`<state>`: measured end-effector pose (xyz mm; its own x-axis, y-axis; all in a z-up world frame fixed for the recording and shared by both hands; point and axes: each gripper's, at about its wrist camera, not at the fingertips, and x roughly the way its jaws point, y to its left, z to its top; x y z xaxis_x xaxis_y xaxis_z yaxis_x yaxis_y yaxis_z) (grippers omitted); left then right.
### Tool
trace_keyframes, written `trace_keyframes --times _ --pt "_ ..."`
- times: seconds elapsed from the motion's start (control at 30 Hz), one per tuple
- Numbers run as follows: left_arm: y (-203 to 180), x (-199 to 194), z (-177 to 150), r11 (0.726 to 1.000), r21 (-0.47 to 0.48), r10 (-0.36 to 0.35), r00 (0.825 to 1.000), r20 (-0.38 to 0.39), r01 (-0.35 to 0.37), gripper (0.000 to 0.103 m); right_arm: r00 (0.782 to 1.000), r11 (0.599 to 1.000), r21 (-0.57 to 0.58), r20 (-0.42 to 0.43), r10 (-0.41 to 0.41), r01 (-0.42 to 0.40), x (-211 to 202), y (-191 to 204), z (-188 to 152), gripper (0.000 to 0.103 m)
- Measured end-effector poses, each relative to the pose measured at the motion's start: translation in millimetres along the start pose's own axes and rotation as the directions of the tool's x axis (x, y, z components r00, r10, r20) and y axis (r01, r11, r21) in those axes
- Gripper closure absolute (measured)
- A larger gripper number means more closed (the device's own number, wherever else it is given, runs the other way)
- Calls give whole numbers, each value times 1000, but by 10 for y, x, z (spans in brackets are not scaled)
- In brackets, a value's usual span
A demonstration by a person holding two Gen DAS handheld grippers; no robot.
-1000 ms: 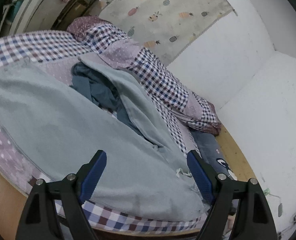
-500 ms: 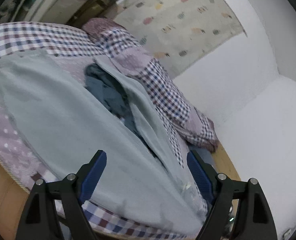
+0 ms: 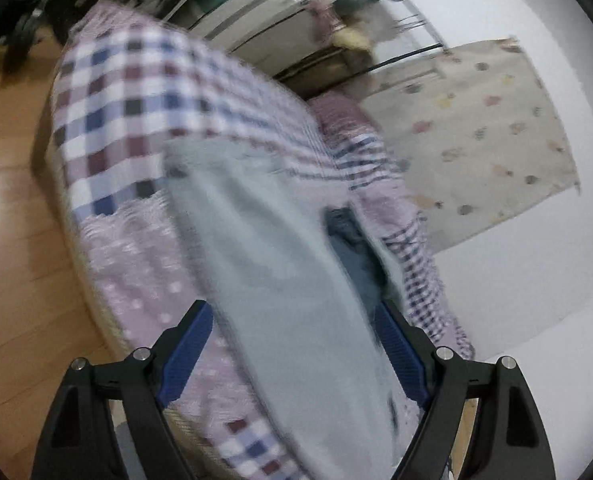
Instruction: Fold clothes
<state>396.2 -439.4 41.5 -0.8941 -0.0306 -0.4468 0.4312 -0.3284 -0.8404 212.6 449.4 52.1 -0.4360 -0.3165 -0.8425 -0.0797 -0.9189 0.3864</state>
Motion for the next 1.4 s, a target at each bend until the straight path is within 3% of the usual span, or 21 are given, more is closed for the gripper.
trace_keyframes --times 0.17,0.33,0.4,0.47,0.57,0.77,0.87,0.93,1.07,1.13,1.2,1.3,1.37,1.4 --pt "226 358 42 999 15 52 997 -52 -51 17 999 999 36 54 3 -5 -197 193 -173 80" --pt "297 612 212 995 43 88 996 -30 -86 17 994 993 75 79 82 -88 -229 405 -299 77" --pt "324 703 288 995 43 92 995 -34 -91 17 991 992 61 70 110 -114 -213 542 -329 74" --pt "328 810 338 992 55 114 992 -47 -111 17 990 991 44 59 125 -127 -197 681 -369 59" --pt "364 922 393 991 60 125 990 -65 -121 17 990 991 37 52 130 -132 -170 809 -412 55" --pt "380 988 482 994 32 105 993 -50 -104 17 991 987 93 46 124 -128 -24 889 -525 55" --pt "277 866 510 1000 14 3 1000 -20 -2 17 996 989 123 5 84 -84 87 878 -566 53" --pt "212 841 527 999 36 -27 1000 -8 28 17 997 986 151 18 75 -77 99 846 -583 53" --pt "346 940 524 999 19 42 999 -14 -42 19 997 972 230 60 44 -56 94 729 -593 53" --pt "438 993 529 996 -14 84 996 -23 -85 33 998 964 263 64 20 -36 135 663 -588 53" --pt "470 1002 537 993 -47 103 994 -18 -104 40 997 954 301 72 -3 -18 172 601 -589 53" --pt "456 996 532 987 -51 154 988 -25 -155 62 996 919 391 91 12 -47 253 495 -632 53" --pt "439 968 549 986 -51 160 987 -26 -161 94 994 886 459 103 26 -71 333 425 -677 53" --pt "426 952 559 987 -51 149 988 -24 -150 95 993 873 480 111 36 -85 365 399 -693 53"
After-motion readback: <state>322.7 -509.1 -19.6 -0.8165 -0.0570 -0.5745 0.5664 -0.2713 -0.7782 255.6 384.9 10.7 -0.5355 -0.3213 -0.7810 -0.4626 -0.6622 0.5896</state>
